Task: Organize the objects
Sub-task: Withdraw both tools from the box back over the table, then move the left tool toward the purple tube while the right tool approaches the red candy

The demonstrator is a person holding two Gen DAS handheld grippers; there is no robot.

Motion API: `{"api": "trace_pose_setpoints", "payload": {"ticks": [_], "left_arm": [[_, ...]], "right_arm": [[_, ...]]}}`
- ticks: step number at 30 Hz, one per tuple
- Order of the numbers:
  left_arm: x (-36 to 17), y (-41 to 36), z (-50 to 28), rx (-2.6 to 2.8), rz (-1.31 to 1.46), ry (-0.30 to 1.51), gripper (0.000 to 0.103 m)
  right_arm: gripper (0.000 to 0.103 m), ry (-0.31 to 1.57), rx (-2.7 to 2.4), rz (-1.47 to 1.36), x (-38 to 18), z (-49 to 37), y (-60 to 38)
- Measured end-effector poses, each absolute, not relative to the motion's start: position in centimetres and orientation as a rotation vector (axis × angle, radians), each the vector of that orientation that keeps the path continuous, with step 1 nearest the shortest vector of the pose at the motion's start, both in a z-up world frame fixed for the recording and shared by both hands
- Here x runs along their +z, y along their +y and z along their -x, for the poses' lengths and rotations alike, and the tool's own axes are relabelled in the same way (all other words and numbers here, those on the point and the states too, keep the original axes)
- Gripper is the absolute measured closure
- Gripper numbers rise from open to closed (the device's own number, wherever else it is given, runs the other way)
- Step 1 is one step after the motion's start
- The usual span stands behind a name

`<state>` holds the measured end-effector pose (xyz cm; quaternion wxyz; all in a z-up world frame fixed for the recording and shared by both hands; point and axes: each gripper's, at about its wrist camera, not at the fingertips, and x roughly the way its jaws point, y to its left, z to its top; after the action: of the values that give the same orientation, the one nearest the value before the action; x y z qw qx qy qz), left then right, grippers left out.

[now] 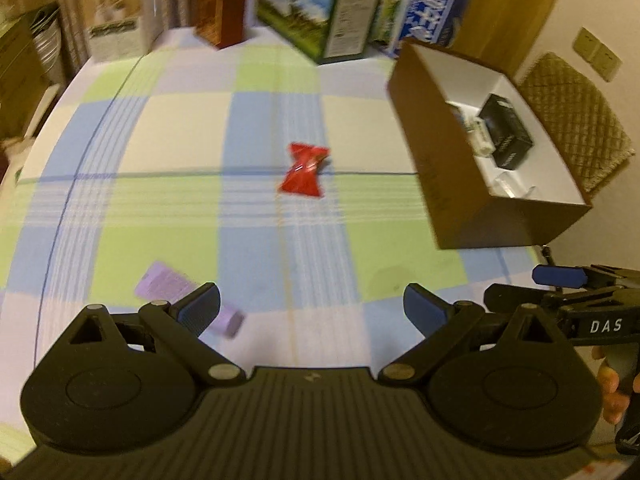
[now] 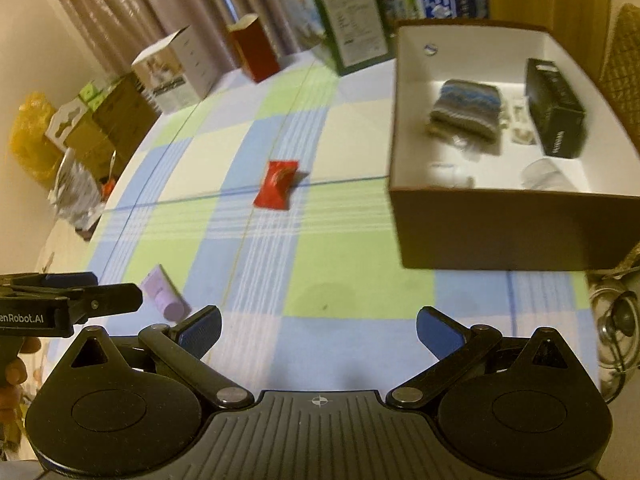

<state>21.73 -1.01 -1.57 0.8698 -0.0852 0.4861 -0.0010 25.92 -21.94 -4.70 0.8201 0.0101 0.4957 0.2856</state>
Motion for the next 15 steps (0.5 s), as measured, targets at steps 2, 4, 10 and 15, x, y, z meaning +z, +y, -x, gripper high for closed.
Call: {"api": "trace_pose_setpoints", "payload": {"ticks": [2, 4, 10, 15], "left_arm": [[-2.1, 0.1, -21.1, 0.026, 0.194, 1.031, 0.006], [-2.6, 1.2, -20.5, 0.053, 0.211, 1.045, 0.006], [-3.6, 3.7, -19.0, 0.121, 0.245, 1.072, 0.006], [-4.2, 4.6, -18.5, 0.153, 0.27, 1.081, 0.007]], "right_arm": [[0.002, 1.066, 0.625, -0.017, -5.1, -25.8, -21.2], [0.002, 1.074, 0.639, -0.011, -5.4, -25.7, -20.4], [0.002, 1.09, 0.665, 0.011, -6.4, -25.6, -18.2], [0.002, 1.095, 0.68, 0.029, -7.1, -25.7, -16.7]]}}
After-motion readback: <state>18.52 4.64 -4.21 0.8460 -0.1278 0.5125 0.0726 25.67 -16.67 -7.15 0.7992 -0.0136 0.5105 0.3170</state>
